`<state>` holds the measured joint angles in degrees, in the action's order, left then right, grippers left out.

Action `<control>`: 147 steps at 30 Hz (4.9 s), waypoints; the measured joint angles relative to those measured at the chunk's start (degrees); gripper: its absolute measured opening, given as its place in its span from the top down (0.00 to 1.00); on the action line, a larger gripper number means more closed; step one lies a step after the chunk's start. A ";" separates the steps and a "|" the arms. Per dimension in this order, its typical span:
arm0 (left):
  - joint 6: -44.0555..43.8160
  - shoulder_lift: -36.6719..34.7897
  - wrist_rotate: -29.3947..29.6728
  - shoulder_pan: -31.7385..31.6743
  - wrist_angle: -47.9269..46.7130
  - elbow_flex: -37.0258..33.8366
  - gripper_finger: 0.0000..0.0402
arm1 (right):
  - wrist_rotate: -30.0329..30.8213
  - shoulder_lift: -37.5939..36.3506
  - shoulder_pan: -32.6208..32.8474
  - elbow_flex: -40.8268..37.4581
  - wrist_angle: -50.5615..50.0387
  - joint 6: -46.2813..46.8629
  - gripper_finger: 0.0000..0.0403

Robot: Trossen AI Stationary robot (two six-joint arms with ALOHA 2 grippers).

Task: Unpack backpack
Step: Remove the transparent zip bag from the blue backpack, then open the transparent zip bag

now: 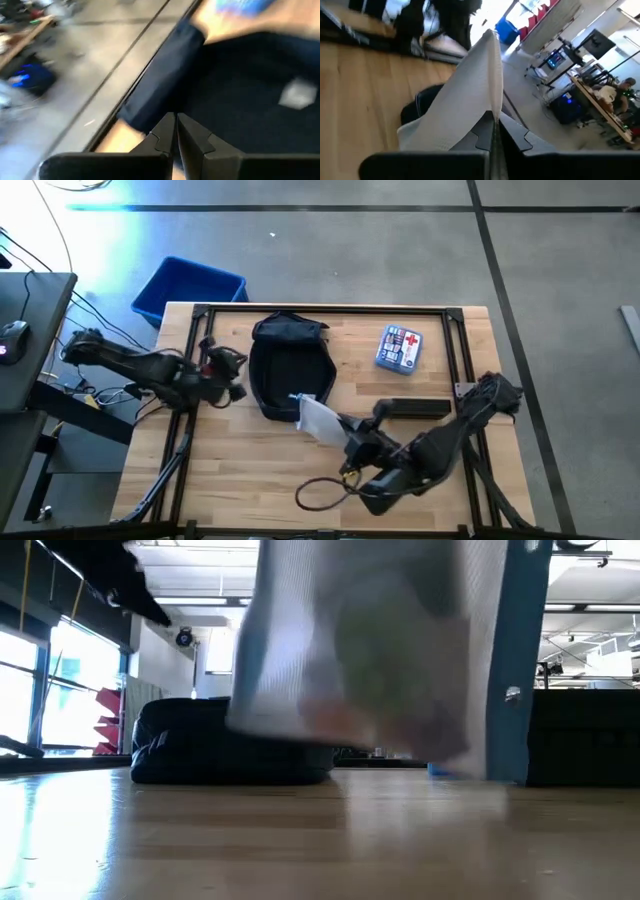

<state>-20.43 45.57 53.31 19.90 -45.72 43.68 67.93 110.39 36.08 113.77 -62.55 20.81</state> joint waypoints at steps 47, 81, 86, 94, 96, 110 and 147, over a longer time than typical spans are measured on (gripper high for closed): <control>8.78 7.12 -20.53 14.86 38.15 -13.60 1.00 | -27.99 1.38 -0.78 -30.55 37.94 -9.24 1.00; 32.84 54.91 -37.55 14.90 73.86 -1.94 0.89 | -50.39 1.52 3.98 -30.77 18.77 -1.93 0.54; 32.68 54.89 -37.22 14.87 73.80 -1.89 0.87 | -42.10 4.89 9.14 -31.32 24.61 -8.10 0.44; 29.09 54.87 -37.12 12.37 74.32 -1.88 0.86 | -35.52 10.19 8.09 -31.36 31.28 -20.47 0.43; 27.99 54.87 -37.10 11.81 73.86 -1.90 0.86 | -37.87 10.04 6.96 -31.32 32.02 -21.89 0.43; 21.88 54.87 -36.16 10.91 71.66 -1.90 0.86 | -45.39 10.06 2.08 -31.33 34.73 -25.09 0.42; -10.85 57.10 -27.30 21.97 35.25 13.05 0.86 | -16.32 14.98 5.66 -31.31 43.93 7.69 0.44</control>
<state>-31.28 102.67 26.01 41.88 -10.48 56.73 51.61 125.37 41.74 82.46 -18.62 28.50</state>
